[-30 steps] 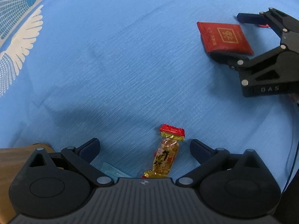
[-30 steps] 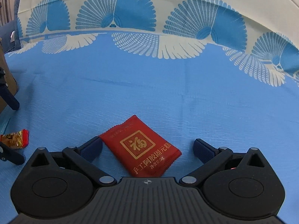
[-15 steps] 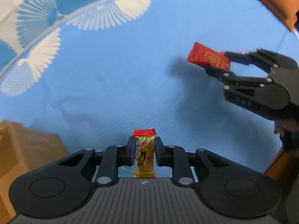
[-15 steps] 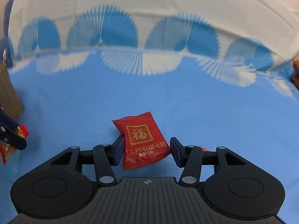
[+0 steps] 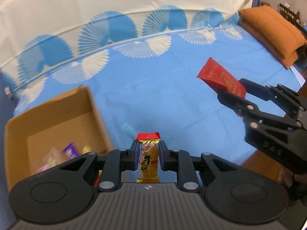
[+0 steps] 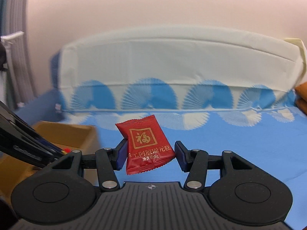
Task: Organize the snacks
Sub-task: 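Carry the gold candy and red packet over the cardboard box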
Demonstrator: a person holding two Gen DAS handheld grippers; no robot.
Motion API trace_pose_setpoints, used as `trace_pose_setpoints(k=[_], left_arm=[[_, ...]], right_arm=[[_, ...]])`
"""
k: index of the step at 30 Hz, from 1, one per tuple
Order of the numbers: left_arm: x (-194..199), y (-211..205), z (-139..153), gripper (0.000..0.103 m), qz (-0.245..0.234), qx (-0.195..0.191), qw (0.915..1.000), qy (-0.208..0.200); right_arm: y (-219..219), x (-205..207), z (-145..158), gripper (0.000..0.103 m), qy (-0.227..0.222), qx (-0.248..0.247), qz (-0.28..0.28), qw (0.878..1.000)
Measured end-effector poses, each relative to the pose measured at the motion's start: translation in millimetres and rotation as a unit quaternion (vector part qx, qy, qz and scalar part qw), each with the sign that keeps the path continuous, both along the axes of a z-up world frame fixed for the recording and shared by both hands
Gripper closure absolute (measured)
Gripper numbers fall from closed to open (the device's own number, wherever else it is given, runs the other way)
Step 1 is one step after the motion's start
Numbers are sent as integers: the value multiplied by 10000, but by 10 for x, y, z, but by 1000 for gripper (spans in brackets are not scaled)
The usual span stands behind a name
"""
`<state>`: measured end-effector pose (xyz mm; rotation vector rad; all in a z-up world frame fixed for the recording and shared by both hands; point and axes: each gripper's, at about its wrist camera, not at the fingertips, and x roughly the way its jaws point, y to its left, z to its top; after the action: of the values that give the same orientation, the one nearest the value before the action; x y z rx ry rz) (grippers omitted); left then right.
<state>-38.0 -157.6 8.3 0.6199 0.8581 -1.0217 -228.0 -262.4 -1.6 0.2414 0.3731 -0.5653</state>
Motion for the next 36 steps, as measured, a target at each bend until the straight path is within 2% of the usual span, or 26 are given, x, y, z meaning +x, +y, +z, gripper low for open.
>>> trace_pose_setpoints(k=[5,10,18,25,36], left_arm=[[-204,747,191,80,417,-138,9988,-195],[-375,1471,314,80,843,-308,9958,-161],[-600,2352,288,80,1283,-553,9901,-105],[-699,2763,217,80,1591,-796,9840,-43],[-757,2899,245,80,1634,-1021,9812,-69]], right_arm=[[641,-126,265,49,-93,-25,284,9995],[1282,-207,437,48,-114,-17,774,9969],[2169,-232,511,48,150,-7,1640,9863],[2493,-243,567,48,359,-226,1782,9831],[2656,-246,584,48,535,-414,1800,9813]])
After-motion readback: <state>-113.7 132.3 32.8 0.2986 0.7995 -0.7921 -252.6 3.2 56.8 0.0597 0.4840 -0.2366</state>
